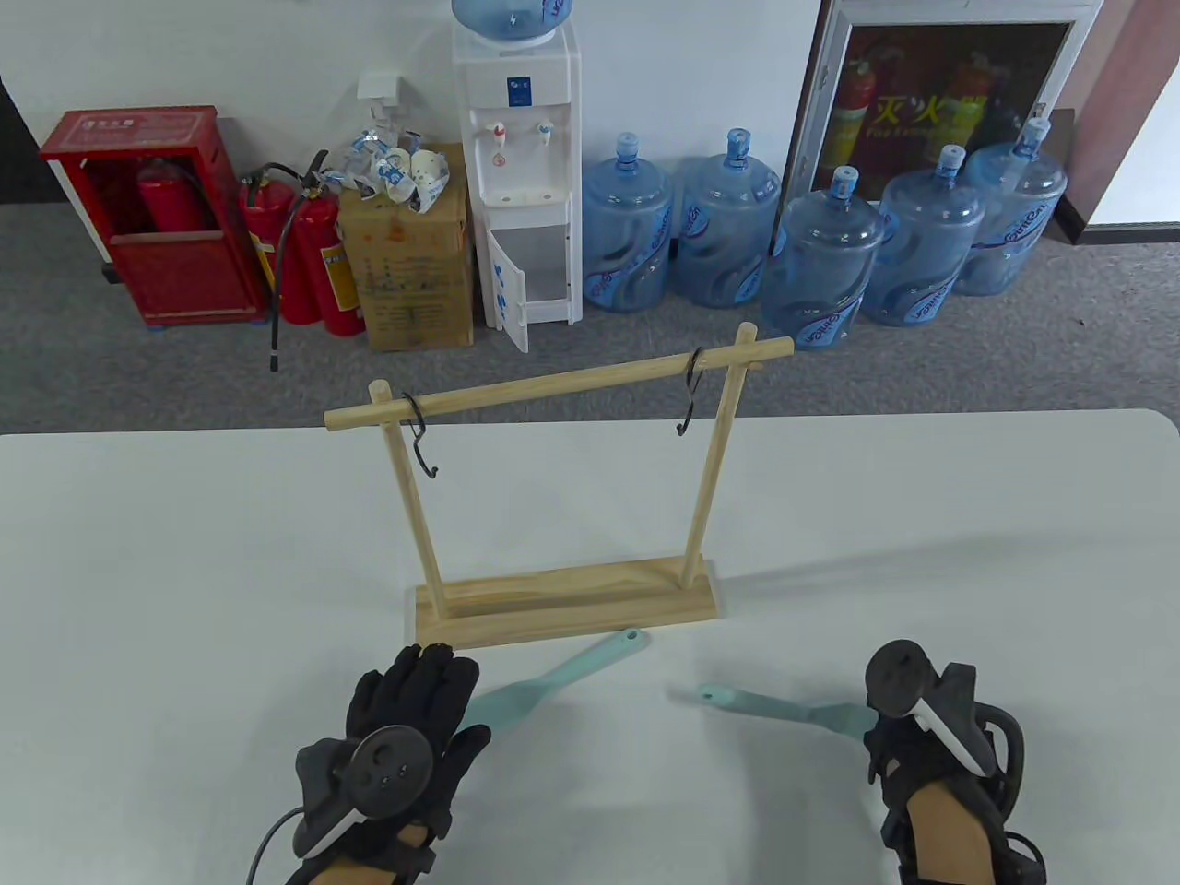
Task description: Hook dessert spatula onto s-hook
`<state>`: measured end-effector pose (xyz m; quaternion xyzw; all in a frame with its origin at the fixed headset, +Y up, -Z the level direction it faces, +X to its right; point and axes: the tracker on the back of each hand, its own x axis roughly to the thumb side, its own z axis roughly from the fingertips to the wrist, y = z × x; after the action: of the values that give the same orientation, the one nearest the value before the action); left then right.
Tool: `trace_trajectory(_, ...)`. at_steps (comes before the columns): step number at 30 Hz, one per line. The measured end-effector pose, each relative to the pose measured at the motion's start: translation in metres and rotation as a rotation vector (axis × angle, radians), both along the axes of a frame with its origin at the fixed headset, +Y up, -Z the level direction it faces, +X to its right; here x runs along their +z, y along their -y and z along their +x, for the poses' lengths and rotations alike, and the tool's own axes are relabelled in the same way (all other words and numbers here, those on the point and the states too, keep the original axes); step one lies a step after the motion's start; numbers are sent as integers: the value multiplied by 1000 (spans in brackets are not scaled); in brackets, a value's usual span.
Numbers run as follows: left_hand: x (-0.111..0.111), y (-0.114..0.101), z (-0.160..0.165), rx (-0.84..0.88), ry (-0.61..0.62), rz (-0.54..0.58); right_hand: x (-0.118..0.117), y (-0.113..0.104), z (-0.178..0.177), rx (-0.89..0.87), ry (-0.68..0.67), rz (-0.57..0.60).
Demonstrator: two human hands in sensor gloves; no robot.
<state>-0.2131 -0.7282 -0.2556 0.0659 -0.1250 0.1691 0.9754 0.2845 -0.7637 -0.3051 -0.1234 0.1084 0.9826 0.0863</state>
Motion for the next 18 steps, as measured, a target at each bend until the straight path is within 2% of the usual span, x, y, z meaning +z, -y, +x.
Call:
trace_trajectory(6, 0, -1, -3, 10, -7, 2, 10, -2, 3, -49, -23, 65)
trace_trajectory(9, 0, -1, -3, 10, -10, 2, 13, 0, 8, -132, -22, 57)
trace_trajectory(10, 0, -1, -4, 11, -12, 2, 14, 1, 10, -179, -18, 37)
trace_trajectory(14, -1, -1, -5, 18, -17, 3, 16, -1, 15, -363, -11, 77)
trace_trajectory(18, -1, -2, -7, 20, -21, 3, 18, -11, 14, -589, -21, 173)
